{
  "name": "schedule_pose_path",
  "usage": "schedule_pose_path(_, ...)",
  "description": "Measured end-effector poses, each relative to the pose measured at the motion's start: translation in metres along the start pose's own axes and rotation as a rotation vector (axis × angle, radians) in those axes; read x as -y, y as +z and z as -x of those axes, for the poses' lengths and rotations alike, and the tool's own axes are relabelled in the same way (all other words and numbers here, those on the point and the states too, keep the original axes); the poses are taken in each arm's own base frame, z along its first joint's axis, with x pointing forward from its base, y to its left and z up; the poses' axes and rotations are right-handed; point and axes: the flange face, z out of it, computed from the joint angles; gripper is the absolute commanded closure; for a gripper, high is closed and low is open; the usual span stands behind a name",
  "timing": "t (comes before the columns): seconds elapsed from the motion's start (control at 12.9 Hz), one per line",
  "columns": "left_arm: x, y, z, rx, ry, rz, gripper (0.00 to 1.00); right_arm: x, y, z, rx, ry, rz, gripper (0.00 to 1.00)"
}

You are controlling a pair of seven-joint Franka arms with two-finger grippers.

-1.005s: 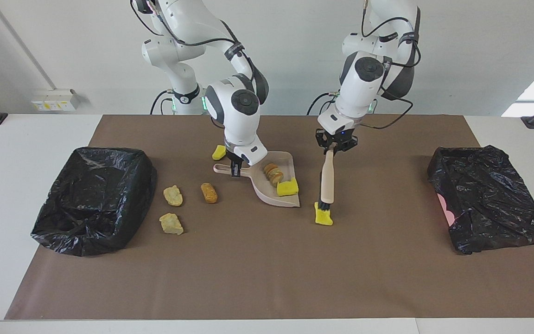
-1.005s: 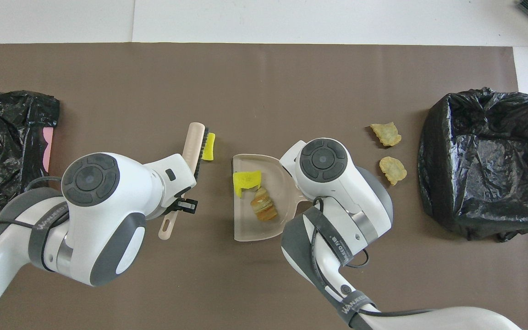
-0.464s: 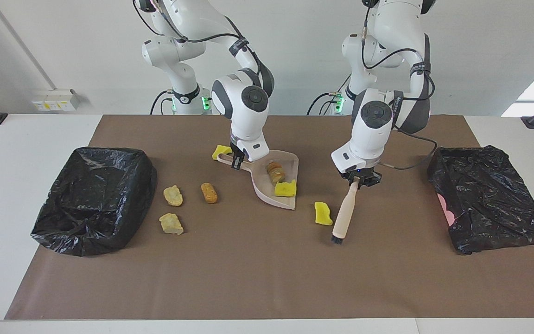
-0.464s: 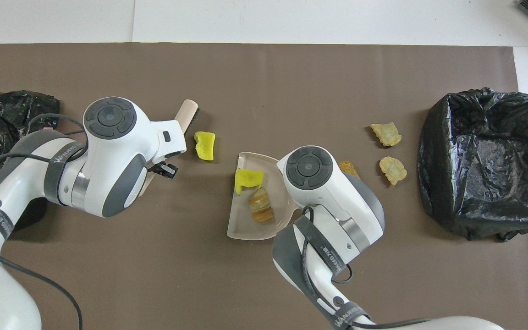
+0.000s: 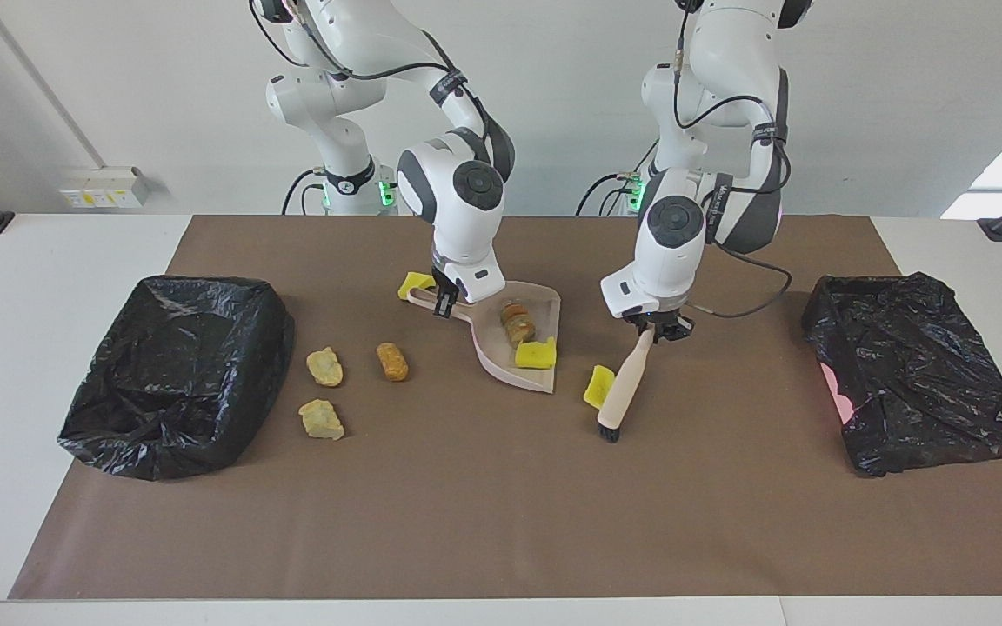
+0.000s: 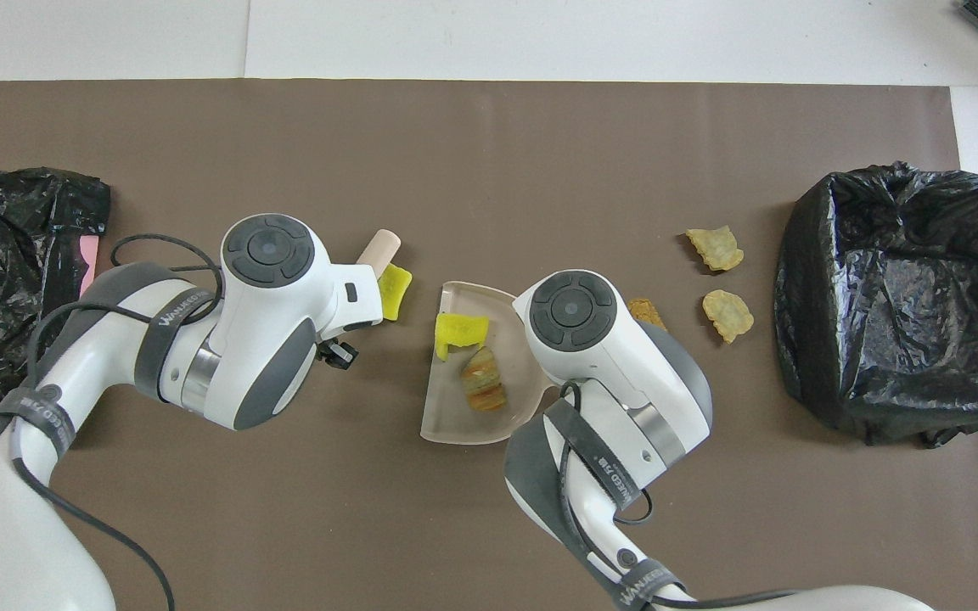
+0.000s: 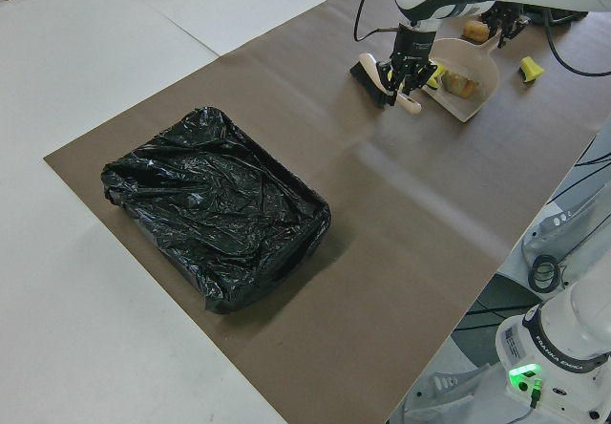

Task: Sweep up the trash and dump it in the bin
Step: 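Brush the remaining yellow sponge into the dustpan with the left gripper, then carry the loaded dustpan over the trash bag with the right gripper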

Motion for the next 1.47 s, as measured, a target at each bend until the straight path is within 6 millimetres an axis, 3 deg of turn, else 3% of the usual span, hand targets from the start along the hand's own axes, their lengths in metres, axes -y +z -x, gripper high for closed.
schedule_pose_path(0.39,-0.099,-0.012,0.017,0.043,-0.005,0.170,1.00,0.000,0.001,0.001,0.001,0.001,-0.001,1.00)
schedule_pose_path(0.54,-0.121,-0.017,0.019,0.042,-0.027,0.225,1.00,-0.001,0.001,0.001,0.001,0.002,-0.001,1.00)
schedule_pose_path(0.85,-0.110,-0.039,0.031,0.030,-0.054,0.256,1.00,-0.006,0.000,0.005,-0.003,-0.002,-0.001,1.00)
schedule_pose_path(1.31,-0.061,-0.090,0.057,-0.052,-0.159,0.275,1.00,-0.035,-0.012,0.046,-0.023,-0.035,0.004,1.00)
schedule_pose_path(1.47,-0.060,-0.112,0.077,-0.037,-0.249,0.278,1.00,-0.043,-0.019,0.063,-0.022,-0.060,-0.002,1.00)
